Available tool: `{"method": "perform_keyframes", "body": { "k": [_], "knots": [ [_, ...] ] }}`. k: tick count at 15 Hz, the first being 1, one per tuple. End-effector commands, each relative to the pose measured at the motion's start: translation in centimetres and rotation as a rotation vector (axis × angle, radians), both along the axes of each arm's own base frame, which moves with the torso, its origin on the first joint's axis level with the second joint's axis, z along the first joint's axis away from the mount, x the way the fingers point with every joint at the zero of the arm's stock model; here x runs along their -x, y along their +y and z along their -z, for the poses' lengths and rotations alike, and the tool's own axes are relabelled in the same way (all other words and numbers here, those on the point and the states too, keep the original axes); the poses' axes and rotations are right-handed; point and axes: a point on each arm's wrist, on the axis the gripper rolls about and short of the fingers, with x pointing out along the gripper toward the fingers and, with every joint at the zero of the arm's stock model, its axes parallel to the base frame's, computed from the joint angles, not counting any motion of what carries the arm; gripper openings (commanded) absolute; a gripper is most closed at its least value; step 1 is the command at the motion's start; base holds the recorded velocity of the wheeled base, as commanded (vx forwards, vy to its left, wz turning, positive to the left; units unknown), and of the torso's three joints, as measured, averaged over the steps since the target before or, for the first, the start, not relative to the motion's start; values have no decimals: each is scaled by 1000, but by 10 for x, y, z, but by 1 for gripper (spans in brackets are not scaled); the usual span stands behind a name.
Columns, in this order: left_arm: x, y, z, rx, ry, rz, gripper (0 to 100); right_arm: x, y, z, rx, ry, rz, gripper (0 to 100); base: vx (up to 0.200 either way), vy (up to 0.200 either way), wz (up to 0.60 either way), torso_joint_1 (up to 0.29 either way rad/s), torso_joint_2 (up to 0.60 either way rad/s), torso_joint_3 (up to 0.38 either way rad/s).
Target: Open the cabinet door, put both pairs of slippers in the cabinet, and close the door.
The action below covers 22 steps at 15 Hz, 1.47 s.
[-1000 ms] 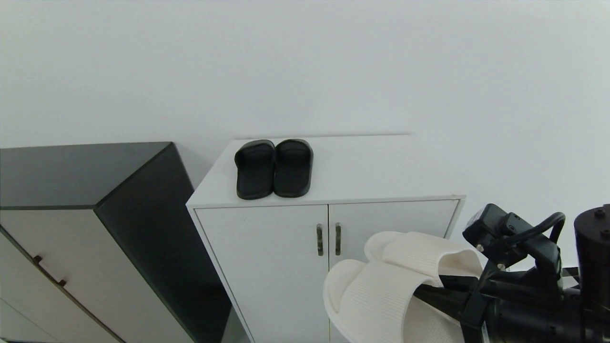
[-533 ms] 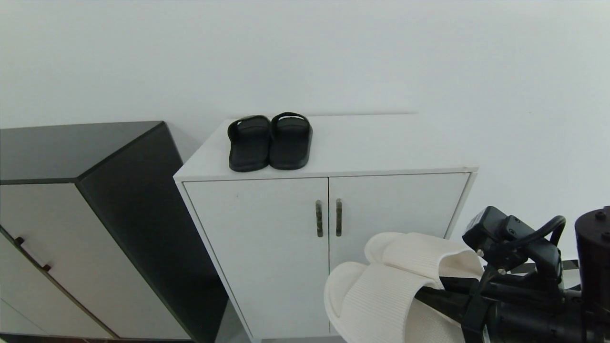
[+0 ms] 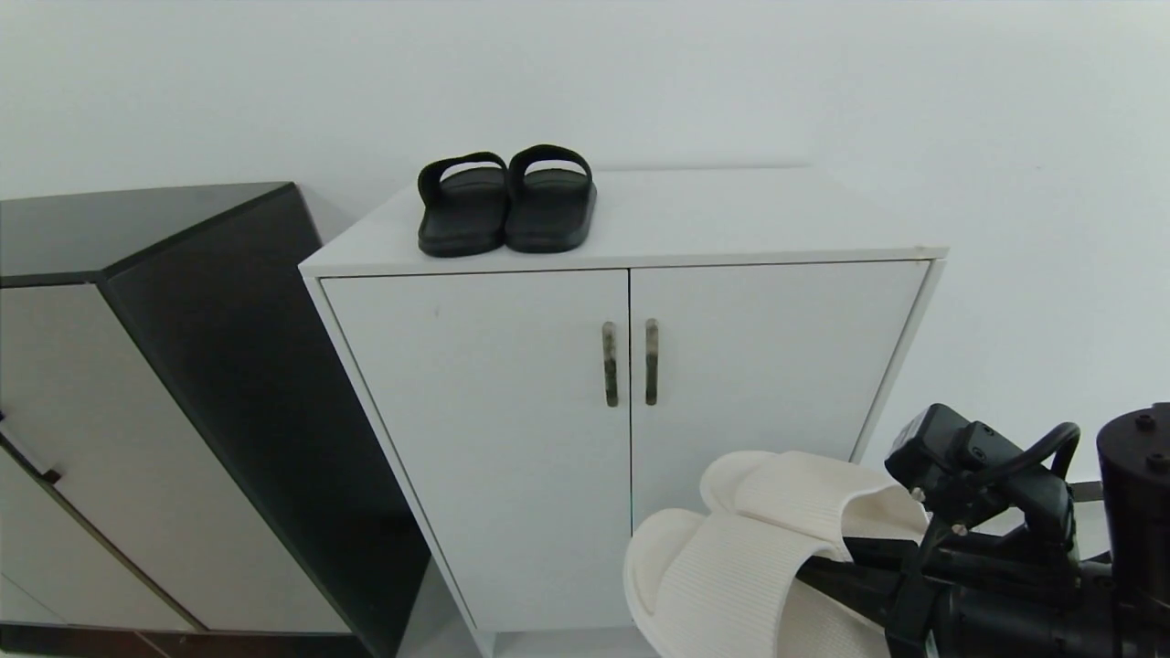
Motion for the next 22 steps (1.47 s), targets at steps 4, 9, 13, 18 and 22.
{"method": "perform_keyframes", "body": {
  "k": [4, 9, 13, 18, 22],
  "knots": [
    [1, -1, -7, -16, -16, 29, 100, 0, 1, 3, 15, 5, -6, 0, 0, 0, 0, -116, 460, 342],
    [-30, -9, -63, 67, 170, 428, 100, -1, 4, 7, 30, 17, -10, 0, 0, 0, 0, -61, 442, 370],
    [-76, -14, -93, 95, 181, 561, 100, -1, 4, 7, 29, 14, -11, 0, 0, 0, 0, -7, 231, 224],
    [-100, -43, -137, 54, 130, 800, 100, -2, 4, 8, 32, 15, -9, 0, 0, 0, 0, 0, 0, 0],
    [-150, -103, -163, 63, 107, 805, 100, -3, 5, 9, 37, 21, -7, 0, 0, 0, 0, 0, 0, 0]
  ]
}}
